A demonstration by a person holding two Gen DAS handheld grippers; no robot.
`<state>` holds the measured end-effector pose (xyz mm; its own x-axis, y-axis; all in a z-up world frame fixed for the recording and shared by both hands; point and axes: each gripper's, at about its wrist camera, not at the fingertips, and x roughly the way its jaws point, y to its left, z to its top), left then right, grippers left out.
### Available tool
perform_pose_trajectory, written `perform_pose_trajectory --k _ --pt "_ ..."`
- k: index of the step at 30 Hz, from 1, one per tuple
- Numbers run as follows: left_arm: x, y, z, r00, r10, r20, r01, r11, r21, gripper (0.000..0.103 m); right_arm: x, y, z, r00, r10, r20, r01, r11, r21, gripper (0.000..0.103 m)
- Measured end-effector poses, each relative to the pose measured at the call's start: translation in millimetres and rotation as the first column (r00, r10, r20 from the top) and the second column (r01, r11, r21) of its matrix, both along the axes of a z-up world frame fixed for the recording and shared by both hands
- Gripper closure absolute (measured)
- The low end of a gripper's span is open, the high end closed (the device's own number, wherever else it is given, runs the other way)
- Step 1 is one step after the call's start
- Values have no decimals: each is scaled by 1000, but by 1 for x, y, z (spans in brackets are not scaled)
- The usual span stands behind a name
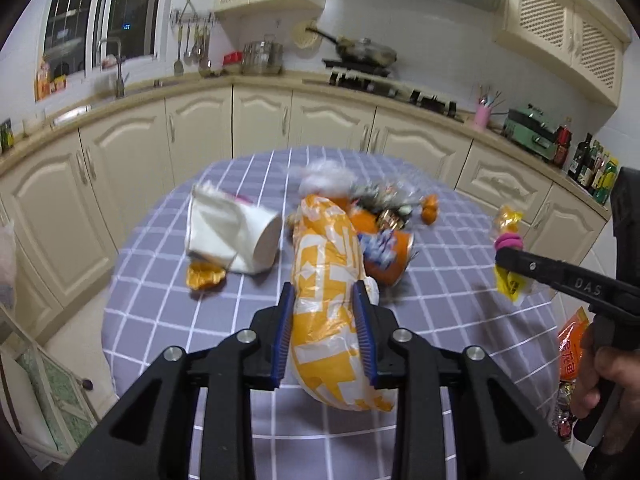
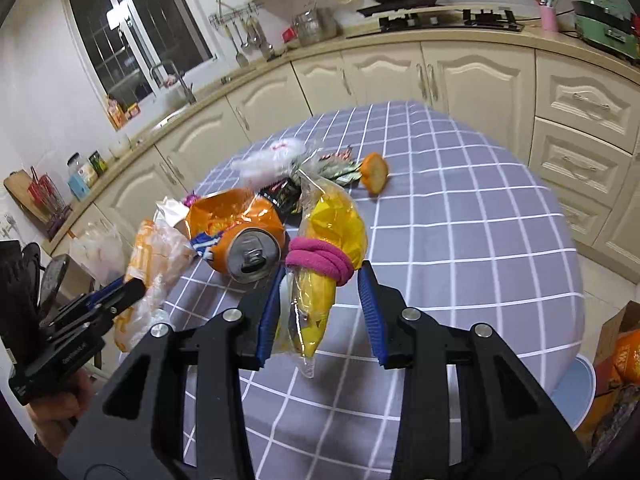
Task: Collect trash
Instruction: 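Carry both held items to the blue bin and open both tools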
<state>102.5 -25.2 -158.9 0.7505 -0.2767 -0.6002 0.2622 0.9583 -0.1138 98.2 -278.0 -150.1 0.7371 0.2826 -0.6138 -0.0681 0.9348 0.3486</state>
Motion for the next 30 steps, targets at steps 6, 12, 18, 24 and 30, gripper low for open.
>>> perform_pose_trajectory --k 6,12,18,24,30 --pt "-15 -31 35 995 -53 87 54 999 -1 75 -15 -28 13 998 -47 44 46 998 34 66" --pt "-17 -95 54 974 -192 124 195 981 -8 75 -45 -84 25 984 -156 84 153 987 47 66" --pt "-19 -189 44 922 -375 93 377 926 -10 75 -86 -169 11 939 -340 53 339 941 28 66" --pt "-36 -306 0 821 -571 -8 571 820 19 75 -136 -274 -53 821 -561 -103 564 826 1 66" --pt "-57 -414 -79 693 -695 -190 713 700 43 75 -172 -343 -130 721 -638 -271 667 745 21 66"
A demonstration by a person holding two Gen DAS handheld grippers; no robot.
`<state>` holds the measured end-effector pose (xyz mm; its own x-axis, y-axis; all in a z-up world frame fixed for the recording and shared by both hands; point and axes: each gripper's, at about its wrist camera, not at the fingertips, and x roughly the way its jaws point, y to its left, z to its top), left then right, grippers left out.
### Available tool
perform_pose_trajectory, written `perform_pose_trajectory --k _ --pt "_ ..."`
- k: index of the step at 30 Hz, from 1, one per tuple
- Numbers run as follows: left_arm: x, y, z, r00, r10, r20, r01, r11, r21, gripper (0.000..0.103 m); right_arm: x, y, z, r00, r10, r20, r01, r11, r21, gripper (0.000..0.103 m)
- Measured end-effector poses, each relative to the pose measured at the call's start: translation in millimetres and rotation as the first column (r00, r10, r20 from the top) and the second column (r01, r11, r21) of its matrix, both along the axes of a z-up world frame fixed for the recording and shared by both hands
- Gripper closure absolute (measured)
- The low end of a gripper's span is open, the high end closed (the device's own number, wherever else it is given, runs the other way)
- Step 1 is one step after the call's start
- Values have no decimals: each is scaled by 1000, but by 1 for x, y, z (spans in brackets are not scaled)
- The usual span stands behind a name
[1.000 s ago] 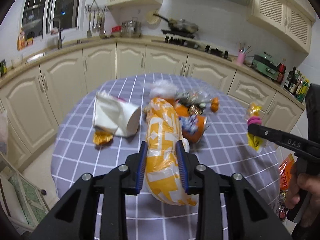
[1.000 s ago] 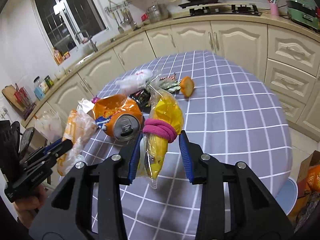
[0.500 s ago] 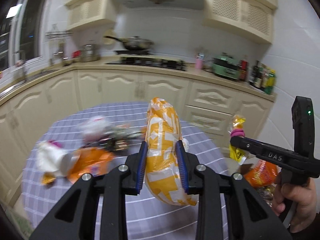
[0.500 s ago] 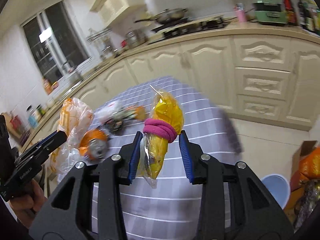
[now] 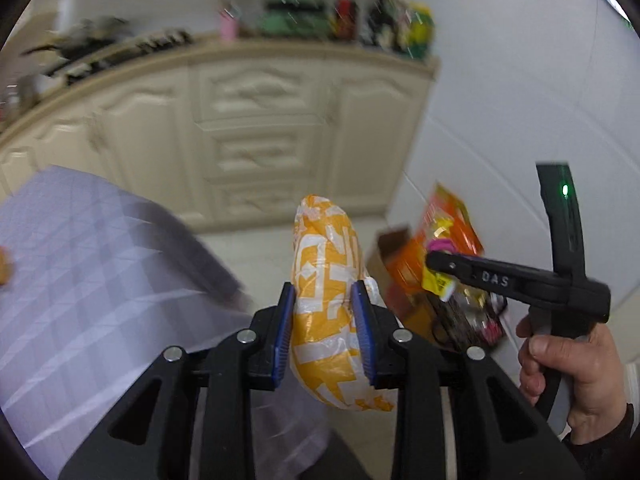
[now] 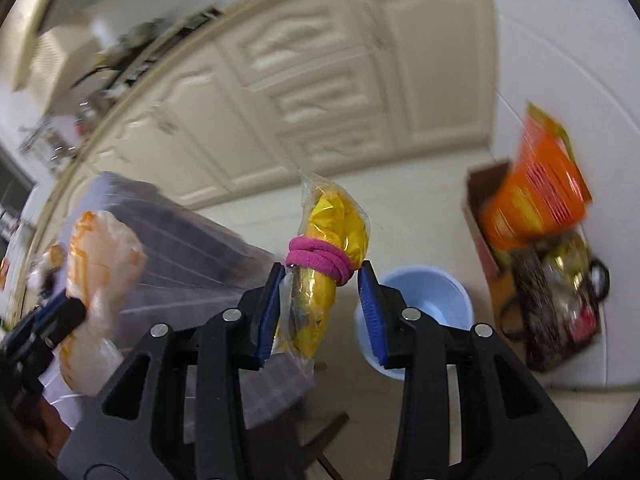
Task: Collect trash
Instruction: 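Carry both held items to the blue bin and open both tools, then return both tools from the bin to the table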
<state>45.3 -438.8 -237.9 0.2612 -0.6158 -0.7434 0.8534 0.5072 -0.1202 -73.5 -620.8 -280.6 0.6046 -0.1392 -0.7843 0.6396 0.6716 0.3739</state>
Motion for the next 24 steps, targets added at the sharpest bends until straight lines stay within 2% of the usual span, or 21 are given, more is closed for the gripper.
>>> perform_pose_trajectory --k 4,7,10,11,12,13,14,15,21,24 --pt "-6 -54 -55 993 -63 -97 71 994 81 74 -10 -21 -40 998 -33 -53 36 997 71 65" --pt "-8 -87 -93 985 -82 -152 103 985 136 74 -8 -34 -60 996 -41 -77 50 993 107 65" --pt "-3 -109 -117 977 -98 -191 132 976 174 70 -8 -47 -80 994 -60 -88 73 986 152 62" --pt "-3 -116 -125 972 -109 -207 149 971 185 66 -10 -52 -85 993 -75 -95 90 981 169 56" --pt "0 -121 -129 973 -109 -205 151 968 199 50 -12 -55 -89 990 -92 -105 110 978 177 40" --pt "0 -124 -131 976 -102 -190 142 968 206 28 -16 -58 -92 987 -113 -110 131 975 177 32" --pt "1 -123 -128 983 -86 -159 117 974 196 22 -19 -60 -93 986 -126 -107 143 974 176 26" --pt "0 -119 -124 987 -79 -141 105 978 183 18 -22 -61 -93 985 -134 -105 151 973 176 25" --pt "2 -106 -98 998 -43 -47 50 986 157 16 -34 -59 -83 981 -177 -82 188 972 139 6" --pt "4 -96 -81 1000 -25 -8 26 991 130 14 -35 -54 -73 980 -187 -73 195 973 120 6"
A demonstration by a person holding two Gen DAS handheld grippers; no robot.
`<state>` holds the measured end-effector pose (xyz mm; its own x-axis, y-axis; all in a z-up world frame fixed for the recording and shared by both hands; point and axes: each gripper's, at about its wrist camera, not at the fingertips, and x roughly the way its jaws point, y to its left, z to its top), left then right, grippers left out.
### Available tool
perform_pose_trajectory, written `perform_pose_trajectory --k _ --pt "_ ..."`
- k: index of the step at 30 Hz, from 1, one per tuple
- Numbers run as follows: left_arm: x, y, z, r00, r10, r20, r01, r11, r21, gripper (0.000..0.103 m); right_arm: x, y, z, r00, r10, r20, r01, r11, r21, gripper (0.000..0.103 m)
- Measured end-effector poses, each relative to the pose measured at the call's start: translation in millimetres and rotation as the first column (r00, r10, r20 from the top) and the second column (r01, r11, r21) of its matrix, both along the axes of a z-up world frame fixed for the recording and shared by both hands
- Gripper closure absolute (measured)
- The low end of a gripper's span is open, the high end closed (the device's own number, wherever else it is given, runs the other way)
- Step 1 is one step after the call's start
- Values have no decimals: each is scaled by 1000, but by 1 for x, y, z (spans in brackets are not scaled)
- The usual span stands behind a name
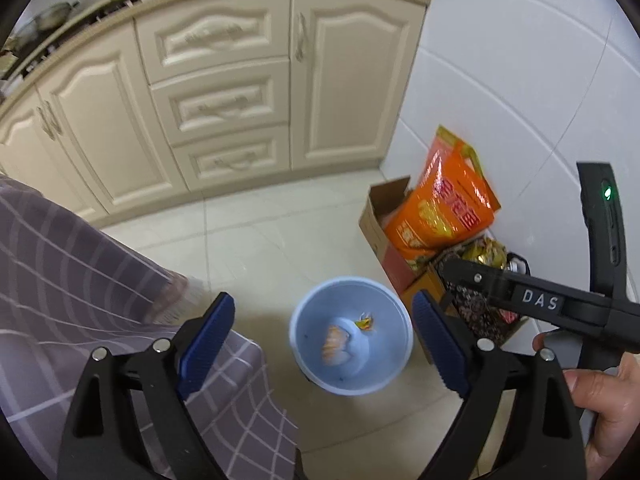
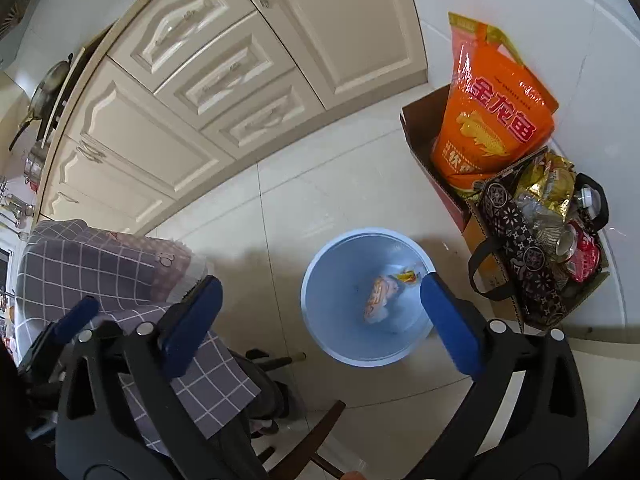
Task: Collect trash
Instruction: 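Return both tools from the bin to the table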
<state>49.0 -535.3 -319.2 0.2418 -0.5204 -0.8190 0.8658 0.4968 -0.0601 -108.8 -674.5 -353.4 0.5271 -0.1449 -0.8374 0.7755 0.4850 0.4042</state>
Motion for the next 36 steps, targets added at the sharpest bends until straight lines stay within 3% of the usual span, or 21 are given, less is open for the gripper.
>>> perform_pose_trajectory --k 13,22,28,36 --pt "-2 65 95 991 76 110 -57 985 -163 14 16 47 98 992 38 120 -12 978 -209 6" --pt "3 128 168 968 176 179 -118 949 -293 12 34 107 189 945 163 283 -41 919 -393 6" --pt "10 186 207 932 283 225 -190 912 -363 9 58 164 239 879 302 370 -104 877 -469 6" --pt "25 270 239 855 447 265 -319 854 -410 9 107 241 267 799 461 386 -240 833 -499 6"
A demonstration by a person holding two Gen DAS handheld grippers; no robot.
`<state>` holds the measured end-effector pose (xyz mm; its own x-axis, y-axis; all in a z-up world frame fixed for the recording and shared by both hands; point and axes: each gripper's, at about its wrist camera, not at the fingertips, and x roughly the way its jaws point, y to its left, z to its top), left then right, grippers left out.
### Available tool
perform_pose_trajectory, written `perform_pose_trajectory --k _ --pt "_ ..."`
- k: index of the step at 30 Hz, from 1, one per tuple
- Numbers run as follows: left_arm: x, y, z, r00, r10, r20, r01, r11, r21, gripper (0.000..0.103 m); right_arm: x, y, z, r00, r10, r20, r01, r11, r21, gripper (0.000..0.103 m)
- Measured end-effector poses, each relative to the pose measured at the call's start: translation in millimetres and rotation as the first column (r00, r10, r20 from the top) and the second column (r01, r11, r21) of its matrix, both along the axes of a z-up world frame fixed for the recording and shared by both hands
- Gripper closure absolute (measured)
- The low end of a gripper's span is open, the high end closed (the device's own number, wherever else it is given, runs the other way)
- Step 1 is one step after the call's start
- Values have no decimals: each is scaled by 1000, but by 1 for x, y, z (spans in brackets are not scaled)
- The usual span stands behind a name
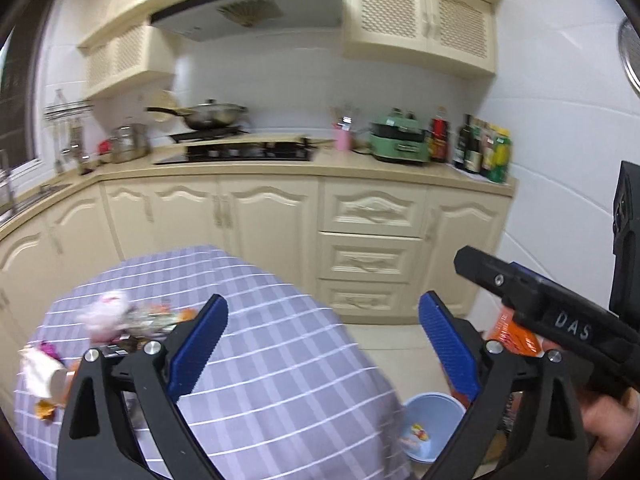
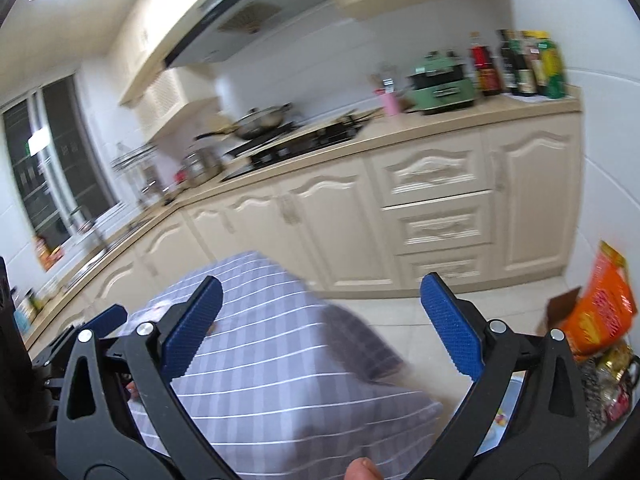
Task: Collect trash
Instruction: 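Return both tools from the bin to the table, then grasp the white paper cup with the left tool while the right tool grasps the orange can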
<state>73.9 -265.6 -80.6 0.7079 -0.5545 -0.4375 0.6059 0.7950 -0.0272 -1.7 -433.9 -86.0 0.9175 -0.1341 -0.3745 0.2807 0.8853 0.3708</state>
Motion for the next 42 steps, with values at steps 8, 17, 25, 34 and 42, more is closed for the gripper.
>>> perform_pose_trajectory --k 8,17,25,34,42 --pt "19 82 9 983 181 23 -181 983 10 8 32 70 16 994 110 1 -109 994 -28 6" --pt "34 185 -1 925 380 20 -380 925 12 8 61 133 20 969 245 -40 -246 968 -48 6" --pt "45 244 -28 876 483 1 -482 874 65 8 92 178 -10 930 326 -170 -339 940 -50 6" --pt "73 280 -65 850 523 -69 -514 850 111 8 114 203 -40 889 376 -261 -397 917 -32 6" --pt "105 284 -90 863 497 -89 -478 861 174 8 139 228 -69 830 444 -338 -472 882 -1 6"
